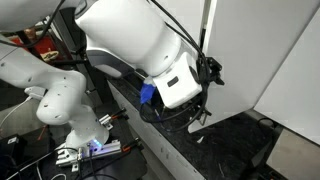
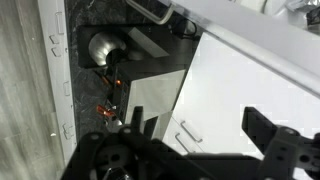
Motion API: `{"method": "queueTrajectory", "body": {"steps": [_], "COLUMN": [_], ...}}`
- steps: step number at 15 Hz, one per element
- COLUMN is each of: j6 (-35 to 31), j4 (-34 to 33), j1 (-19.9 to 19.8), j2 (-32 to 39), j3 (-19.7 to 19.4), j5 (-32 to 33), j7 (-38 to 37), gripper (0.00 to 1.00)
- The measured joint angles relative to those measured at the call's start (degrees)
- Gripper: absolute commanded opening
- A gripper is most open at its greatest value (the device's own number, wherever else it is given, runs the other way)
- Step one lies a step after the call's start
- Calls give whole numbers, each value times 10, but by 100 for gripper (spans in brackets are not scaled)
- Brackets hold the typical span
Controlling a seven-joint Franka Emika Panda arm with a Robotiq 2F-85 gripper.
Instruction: Close the open upper cabinet door
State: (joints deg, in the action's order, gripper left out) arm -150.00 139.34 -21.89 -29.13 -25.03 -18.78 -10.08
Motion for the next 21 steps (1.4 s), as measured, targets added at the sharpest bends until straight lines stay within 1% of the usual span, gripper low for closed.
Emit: {"method": "queueTrajectory", "body": {"steps": [4,7,11,16,21], "j6": [-26,-25,29,115,168], "j4": [4,4,1,-10,-15], "j1": [24,46,74,75,74], "j2": [0,0,-7,-12,-12], "j3": [-5,-16,-46,-69,-72], "j5": [-72,-112,-160,-191,-195], "j7": [-1,0,17,43,57], "gripper": [100,100,100,100,100]}}
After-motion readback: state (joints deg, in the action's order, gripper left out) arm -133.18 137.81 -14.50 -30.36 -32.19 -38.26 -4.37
